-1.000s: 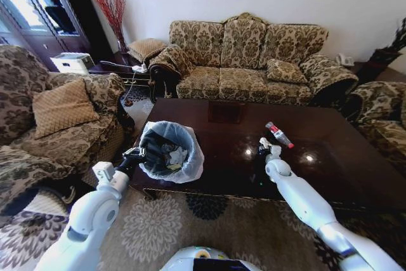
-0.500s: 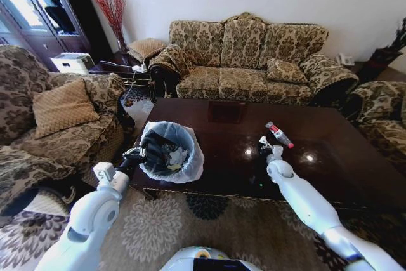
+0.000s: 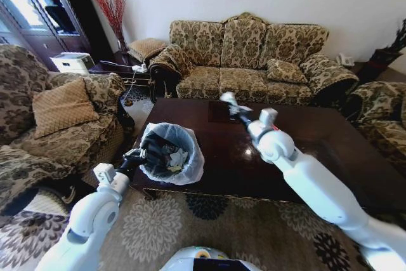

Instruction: Move to the front of the table and place the trash on the table into the trash bin.

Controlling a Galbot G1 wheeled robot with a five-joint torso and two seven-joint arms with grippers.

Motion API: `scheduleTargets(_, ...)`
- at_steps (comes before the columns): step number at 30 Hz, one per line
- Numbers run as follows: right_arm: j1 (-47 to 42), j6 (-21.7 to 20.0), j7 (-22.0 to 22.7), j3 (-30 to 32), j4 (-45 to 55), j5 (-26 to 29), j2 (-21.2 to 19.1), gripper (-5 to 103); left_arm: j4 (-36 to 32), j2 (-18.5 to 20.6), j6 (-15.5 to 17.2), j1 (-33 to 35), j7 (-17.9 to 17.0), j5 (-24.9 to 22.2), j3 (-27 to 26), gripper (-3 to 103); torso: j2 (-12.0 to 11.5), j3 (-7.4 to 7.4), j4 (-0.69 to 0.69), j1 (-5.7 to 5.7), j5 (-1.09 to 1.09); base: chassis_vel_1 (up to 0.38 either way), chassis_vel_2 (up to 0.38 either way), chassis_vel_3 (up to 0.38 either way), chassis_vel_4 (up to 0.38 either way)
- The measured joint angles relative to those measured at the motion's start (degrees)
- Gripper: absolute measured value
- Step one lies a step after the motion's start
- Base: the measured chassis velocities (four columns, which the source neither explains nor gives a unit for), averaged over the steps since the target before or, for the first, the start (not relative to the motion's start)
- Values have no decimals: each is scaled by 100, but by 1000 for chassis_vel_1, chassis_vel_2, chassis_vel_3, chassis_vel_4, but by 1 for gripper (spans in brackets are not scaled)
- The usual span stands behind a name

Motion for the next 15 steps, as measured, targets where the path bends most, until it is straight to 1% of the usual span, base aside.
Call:
scheduleTargets(1,0,0,0,0,0,0,0,0,0,0,0,0,0,0,0,1,0,0,0,0,0,0,0,0,0)
scheduleTargets(2,272,-13,-7,-238,147,189,150,0,0,-20,7,-2,0,16,16,1,0,0,1,1,-1,0,0,0,0)
scheduleTargets(3,364,-19,2,-353,220,292,218,0,0,-30,10,-7,-1,23,20,1,0,0,0,1,-1,0,0,0,0)
scheduleTargets(4,447,-36,34,-592,402,519,307,0,3,-52,16,-30,-1,30,25,1,0,1,1,1,-1,0,0,0,0)
scheduleTargets(5,447,-36,34,-592,402,519,307,0,3,-52,16,-30,-1,30,25,1,0,1,1,1,-1,0,0,0,0)
scheduleTargets(8,354,-135,-11,-922,654,615,267,0,20,-85,19,-57,-4,43,12,1,0,0,-3,1,-1,0,0,0,0)
scheduleTargets(9,228,-231,-100,-1020,757,549,161,0,28,-95,22,-59,-5,47,-4,1,0,0,-3,0,0,0,0,0,0)
scheduleTargets(10,228,-231,-100,-1020,757,549,161,0,28,-95,22,-59,-5,47,-4,1,0,0,-3,0,0,0,0,0,0)
scheduleTargets(13,-7,-540,-332,-1137,867,114,-90,-1,47,-110,22,-73,-1,62,-20,1,0,0,-5,0,3,0,0,0,0)
scheduleTargets(14,-105,-633,-546,-1173,851,-164,-166,4,56,-133,22,-94,12,72,-20,1,0,0,-5,1,4,0,0,0,0)
scheduleTargets(15,-125,-641,-586,-1212,826,-294,-173,10,57,-145,22,-103,23,75,-20,1,0,0,-5,0,4,0,0,0,0)
